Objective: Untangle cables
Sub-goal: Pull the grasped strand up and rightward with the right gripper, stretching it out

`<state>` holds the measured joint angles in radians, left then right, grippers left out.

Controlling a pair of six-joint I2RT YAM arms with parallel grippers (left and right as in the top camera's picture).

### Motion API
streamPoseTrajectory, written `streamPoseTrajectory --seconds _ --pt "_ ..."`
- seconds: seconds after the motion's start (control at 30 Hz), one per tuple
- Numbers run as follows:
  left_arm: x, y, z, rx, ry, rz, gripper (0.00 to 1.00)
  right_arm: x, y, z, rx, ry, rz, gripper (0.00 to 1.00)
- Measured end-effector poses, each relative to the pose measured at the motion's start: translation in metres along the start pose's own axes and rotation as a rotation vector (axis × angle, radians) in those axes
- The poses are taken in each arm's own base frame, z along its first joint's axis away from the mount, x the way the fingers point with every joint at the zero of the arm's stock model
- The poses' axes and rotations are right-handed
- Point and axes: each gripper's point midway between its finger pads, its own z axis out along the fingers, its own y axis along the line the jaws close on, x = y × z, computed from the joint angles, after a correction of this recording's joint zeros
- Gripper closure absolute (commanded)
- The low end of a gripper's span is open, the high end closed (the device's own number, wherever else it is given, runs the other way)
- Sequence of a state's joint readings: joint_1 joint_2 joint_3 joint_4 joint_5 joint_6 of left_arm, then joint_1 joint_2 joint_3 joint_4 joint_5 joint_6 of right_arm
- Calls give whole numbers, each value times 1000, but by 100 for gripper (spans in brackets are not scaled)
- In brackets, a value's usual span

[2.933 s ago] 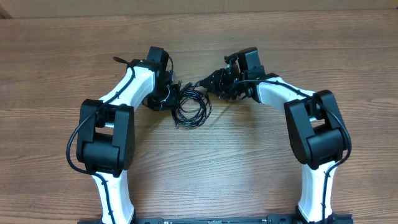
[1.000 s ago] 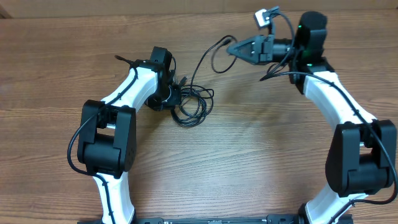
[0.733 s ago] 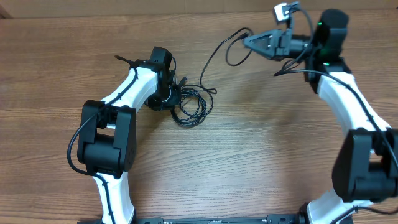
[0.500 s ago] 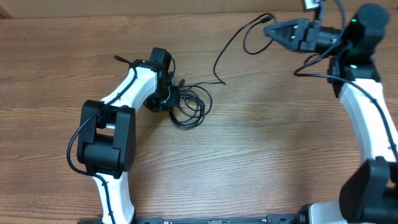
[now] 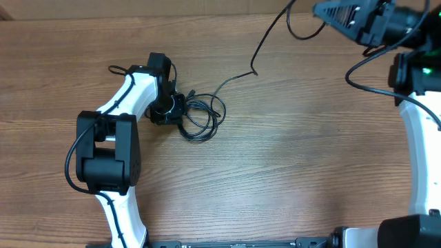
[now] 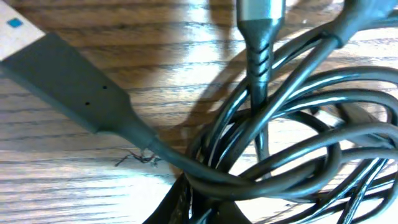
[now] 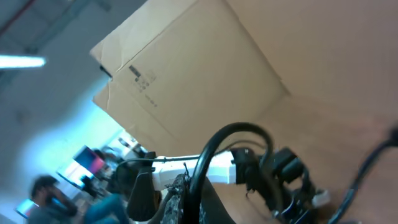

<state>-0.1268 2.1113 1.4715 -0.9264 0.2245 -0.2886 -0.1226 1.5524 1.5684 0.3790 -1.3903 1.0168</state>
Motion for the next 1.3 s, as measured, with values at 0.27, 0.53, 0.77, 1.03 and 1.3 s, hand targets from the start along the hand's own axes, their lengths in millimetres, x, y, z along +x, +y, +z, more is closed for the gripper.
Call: streamPoseTrajectory --seconds 0.27,0.53,0.77,1.03,1.3 --pt "-2 -1 1 15 -8 0 81 -28 61 -13 -30 -40 -445 96" --pt "-3 -5 0 36 -21 7 57 -38 57 -43 54 -69 -601 96" --pt "-10 -16 -6 68 -59 25 0 -40 42 -73 143 -35 -755 96" --pt "-11 -17 -7 66 -64 29 0 -43 14 -104 229 -53 -589 96" --pt "-11 -17 -7 66 -65 29 1 -21 -55 -116 236 -100 -2 96"
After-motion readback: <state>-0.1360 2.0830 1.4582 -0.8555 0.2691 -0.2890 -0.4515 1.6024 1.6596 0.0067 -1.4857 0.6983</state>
